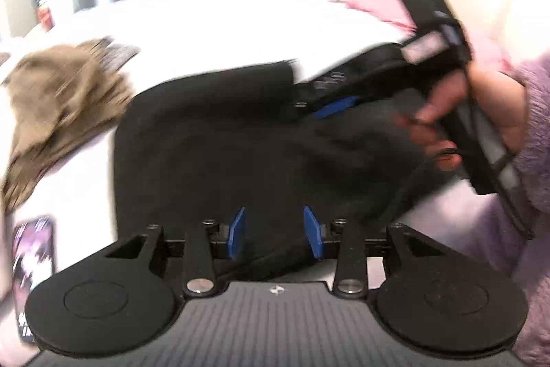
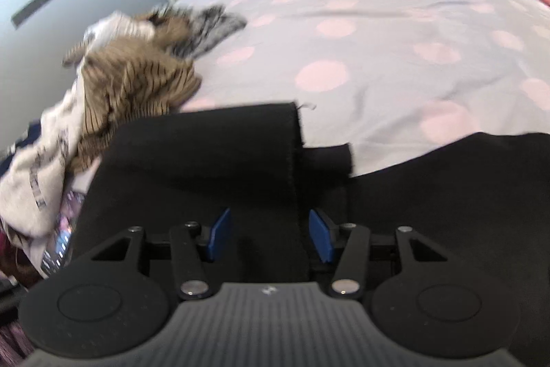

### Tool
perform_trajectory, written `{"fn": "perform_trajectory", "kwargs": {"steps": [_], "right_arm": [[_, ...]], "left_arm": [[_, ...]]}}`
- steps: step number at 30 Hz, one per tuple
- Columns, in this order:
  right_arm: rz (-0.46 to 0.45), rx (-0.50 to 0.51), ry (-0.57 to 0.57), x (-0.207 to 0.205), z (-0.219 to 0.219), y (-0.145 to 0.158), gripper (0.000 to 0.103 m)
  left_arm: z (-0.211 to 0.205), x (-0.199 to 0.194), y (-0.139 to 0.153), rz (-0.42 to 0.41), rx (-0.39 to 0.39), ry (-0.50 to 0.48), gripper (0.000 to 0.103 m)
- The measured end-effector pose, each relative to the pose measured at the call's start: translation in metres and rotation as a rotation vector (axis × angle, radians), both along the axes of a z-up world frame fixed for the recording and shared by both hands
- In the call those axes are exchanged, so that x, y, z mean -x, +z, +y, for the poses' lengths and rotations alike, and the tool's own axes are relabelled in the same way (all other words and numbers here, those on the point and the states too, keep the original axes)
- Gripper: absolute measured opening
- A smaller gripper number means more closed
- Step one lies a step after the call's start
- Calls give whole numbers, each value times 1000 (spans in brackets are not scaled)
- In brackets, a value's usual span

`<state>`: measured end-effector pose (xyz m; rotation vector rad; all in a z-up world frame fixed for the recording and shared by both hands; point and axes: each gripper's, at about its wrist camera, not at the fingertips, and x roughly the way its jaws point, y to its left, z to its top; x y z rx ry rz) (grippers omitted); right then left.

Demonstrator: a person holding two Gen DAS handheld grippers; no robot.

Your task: Fold clothes

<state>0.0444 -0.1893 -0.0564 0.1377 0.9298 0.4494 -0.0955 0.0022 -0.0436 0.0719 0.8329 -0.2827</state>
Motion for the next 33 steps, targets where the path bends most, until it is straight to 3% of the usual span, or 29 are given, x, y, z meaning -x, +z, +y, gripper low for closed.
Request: {"fn": "perform_trajectory", "kwargs": {"steps": [3,7,10,12,15,19,21,24,26,28,30,32,33], "right_arm": [[40,-1,10,-5,7,-13,56],[74,7,30,-9,15,-25,55],[63,-1,60,1,17,-24,34],[42,-17,70,10,17,-22,13],[-19,-11,63,20,18,-13,10],[-90,1,14,42,9,17,9],[-69,11,-24,47,1,23,9],[45,70,-69,36,-5,-2,10],[115,50,-85,29,-7,-20,11],[154,37,-95,23,-8,-28,14],[130,75,-120,24,-11,-19,34],[70,146,-161,28,-14,-6,38],[36,136,-165,29,-17,3,39]], "left_arm": [[17,-3,-3,19,-6,93,36],[34,-7,-3,50,-9,136,36],[34,-12,-9,64,-12,136,36],[34,-14,-12,67,-20,132,36],[36,-12,-12,58,0,141,36],[42,-11,-7,15,36,149,36],[44,-10,-3,-11,56,149,36],[44,-12,-7,10,76,130,36],[40,-12,-13,33,51,119,36],[36,-13,-17,42,13,116,36],[34,-15,-21,60,-13,120,36],[35,-19,-28,95,-21,130,36],[37,-21,-31,105,-16,138,36]]}}
